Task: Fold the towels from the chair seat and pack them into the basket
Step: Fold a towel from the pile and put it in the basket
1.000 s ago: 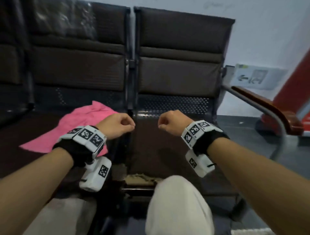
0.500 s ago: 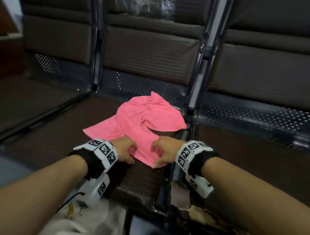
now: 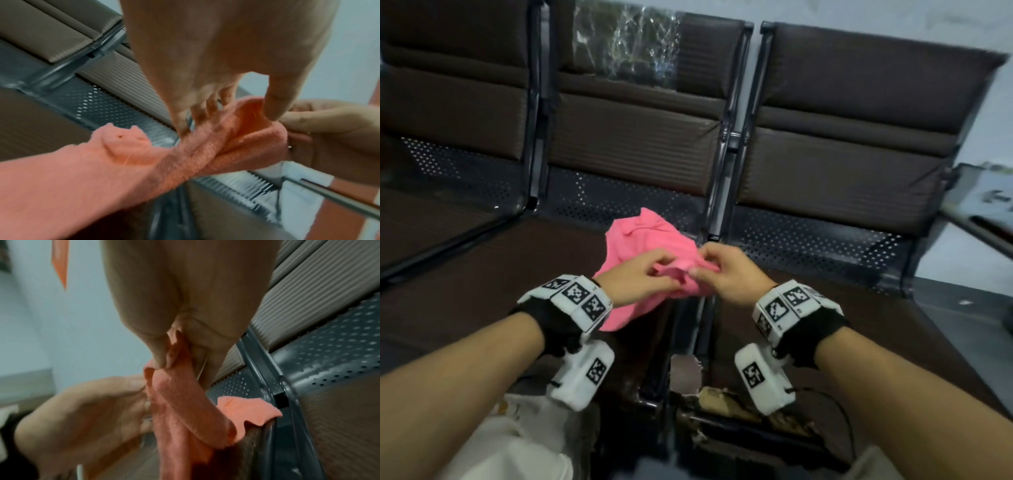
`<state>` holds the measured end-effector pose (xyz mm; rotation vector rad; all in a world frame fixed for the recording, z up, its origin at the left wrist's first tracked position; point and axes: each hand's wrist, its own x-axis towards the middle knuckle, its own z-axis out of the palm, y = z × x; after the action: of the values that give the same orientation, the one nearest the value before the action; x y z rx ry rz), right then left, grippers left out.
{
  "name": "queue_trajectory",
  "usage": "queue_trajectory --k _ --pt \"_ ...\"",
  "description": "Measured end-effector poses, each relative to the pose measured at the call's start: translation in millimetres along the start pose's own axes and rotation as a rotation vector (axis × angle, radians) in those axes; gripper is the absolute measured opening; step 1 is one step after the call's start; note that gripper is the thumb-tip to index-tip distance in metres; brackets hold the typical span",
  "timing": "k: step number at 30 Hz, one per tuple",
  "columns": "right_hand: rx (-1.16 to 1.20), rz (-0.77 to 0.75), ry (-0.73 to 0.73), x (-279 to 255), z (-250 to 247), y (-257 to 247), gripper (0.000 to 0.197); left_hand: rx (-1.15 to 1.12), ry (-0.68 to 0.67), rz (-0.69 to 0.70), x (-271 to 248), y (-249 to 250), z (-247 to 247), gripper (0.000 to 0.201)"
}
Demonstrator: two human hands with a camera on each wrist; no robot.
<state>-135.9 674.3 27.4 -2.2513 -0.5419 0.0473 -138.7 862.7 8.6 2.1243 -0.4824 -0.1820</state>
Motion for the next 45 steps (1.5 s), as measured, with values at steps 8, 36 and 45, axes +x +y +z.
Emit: queue_trajectory --k 8,36,45 --pt "0.304 0.016 0.486 -72 -80 -23 0.016 -0.317 0.108 0.286 -2 94 47 0.019" --pt "0.287 0.009 0.154 -63 -88 80 0.023 -0.156 -0.163 0.066 70 56 86 0.028" --pt "-0.363 0.170 -0.261 -56 -64 113 0.011 -0.984 0.223 -0.003 59 91 41 0.039"
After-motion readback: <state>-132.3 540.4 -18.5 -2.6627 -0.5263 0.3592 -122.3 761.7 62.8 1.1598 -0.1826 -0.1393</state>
